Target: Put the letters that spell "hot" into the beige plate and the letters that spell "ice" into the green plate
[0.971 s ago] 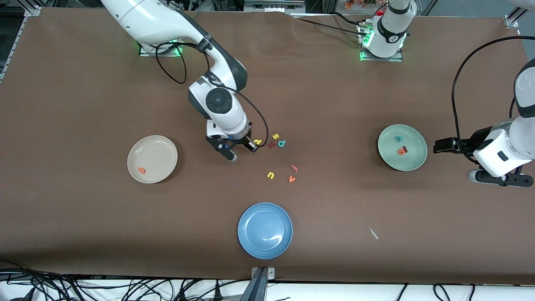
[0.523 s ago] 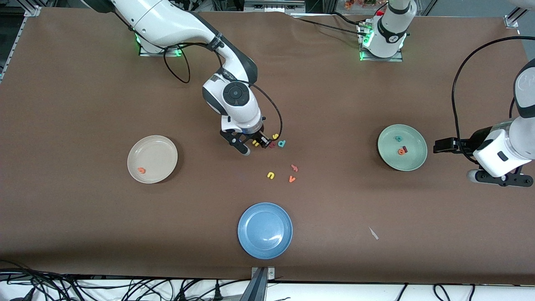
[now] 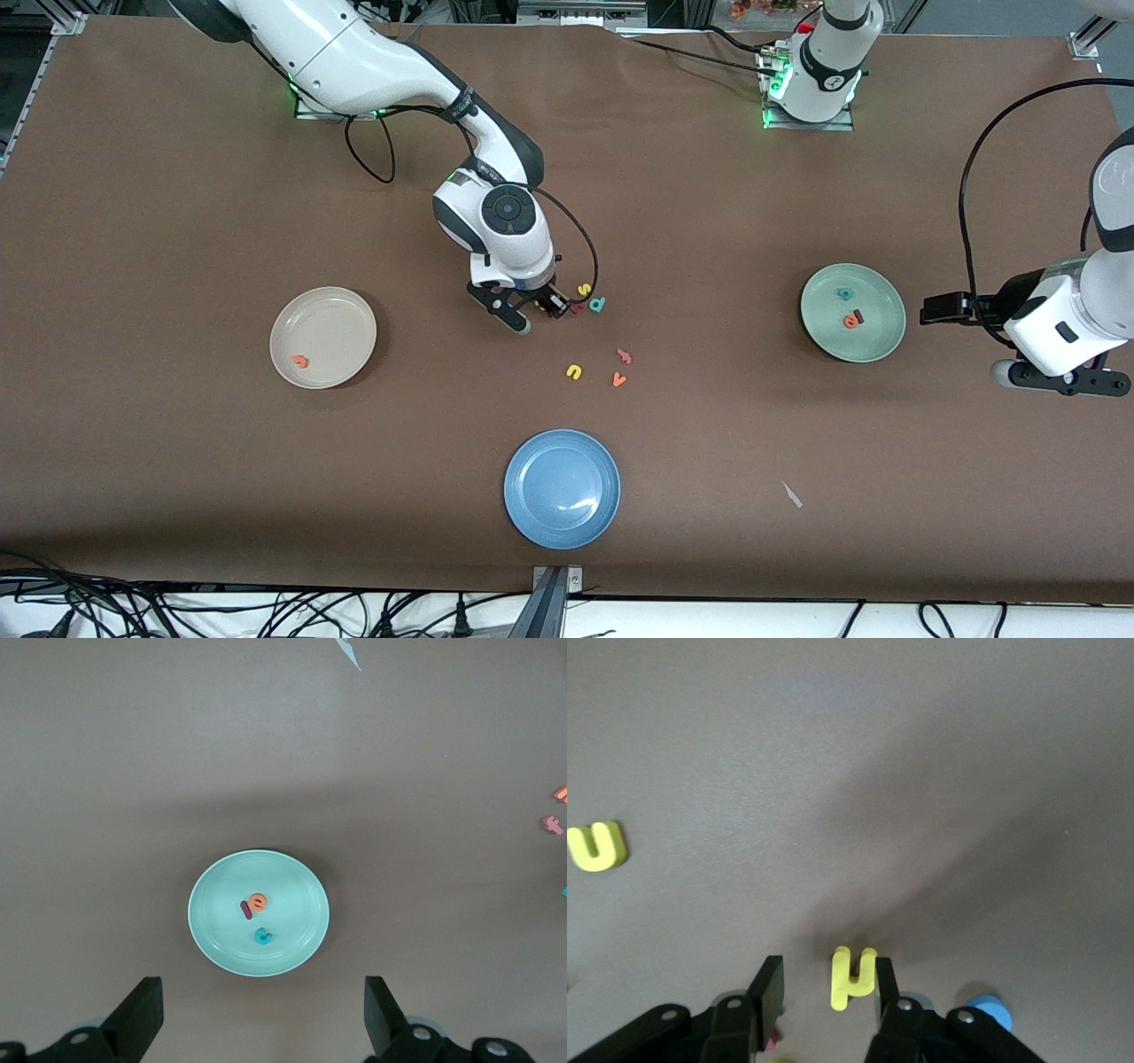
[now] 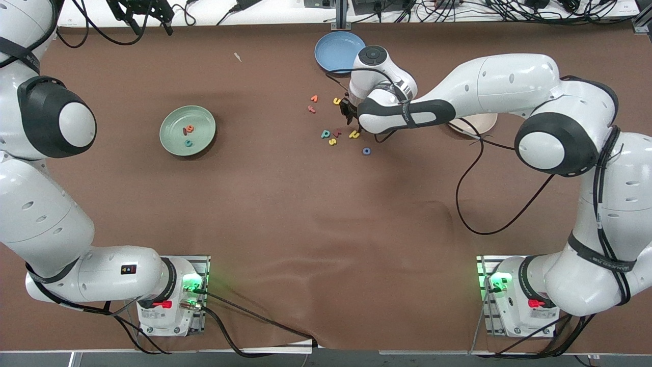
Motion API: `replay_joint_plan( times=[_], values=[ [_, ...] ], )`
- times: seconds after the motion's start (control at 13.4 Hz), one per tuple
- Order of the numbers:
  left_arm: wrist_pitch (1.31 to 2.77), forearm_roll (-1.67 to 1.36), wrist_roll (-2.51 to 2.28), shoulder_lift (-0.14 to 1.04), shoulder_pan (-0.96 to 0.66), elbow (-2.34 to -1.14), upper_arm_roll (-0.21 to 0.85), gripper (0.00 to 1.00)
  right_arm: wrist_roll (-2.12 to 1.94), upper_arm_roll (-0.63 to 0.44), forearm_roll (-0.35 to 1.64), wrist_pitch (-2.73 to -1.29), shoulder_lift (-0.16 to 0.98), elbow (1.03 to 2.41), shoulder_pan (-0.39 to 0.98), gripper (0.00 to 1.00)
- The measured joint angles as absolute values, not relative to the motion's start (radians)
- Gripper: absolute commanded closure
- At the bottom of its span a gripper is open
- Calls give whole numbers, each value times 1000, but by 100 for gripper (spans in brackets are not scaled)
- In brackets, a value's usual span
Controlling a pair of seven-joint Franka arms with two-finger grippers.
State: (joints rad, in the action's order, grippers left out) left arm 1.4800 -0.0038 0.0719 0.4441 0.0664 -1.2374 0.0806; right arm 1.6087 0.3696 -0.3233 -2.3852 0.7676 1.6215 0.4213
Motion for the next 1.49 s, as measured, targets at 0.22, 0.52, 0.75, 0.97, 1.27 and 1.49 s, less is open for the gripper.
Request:
replay_joint_plan(
  times=[0.22,0.52,0.75,0.97,1.27,1.49],
  values=[
    [1480,-4,83,444,67,-1238,80,1,1609,370,-332,-2386,773,1622,423,51],
    [1480,-4,86,444,67,-1238,79,1,1609,371,-352,-2390,795,1626,425,51],
    [1480,-4,86,444,67,-1243,79,1,1609,372,-357,-2402,804,1629,425,52],
    [1480,-4,86,444,67,-1247,79,1,1609,376,-358,-2406,804,1629,425,73],
    [1480,-4,86,444,68,-1248,79,1,1609,378,-370,-2406,803,1629,425,91],
    [1480,-4,86,444,68,-1249,79,1,1606,377,-386,-2406,802,1628,417,91]
  ],
)
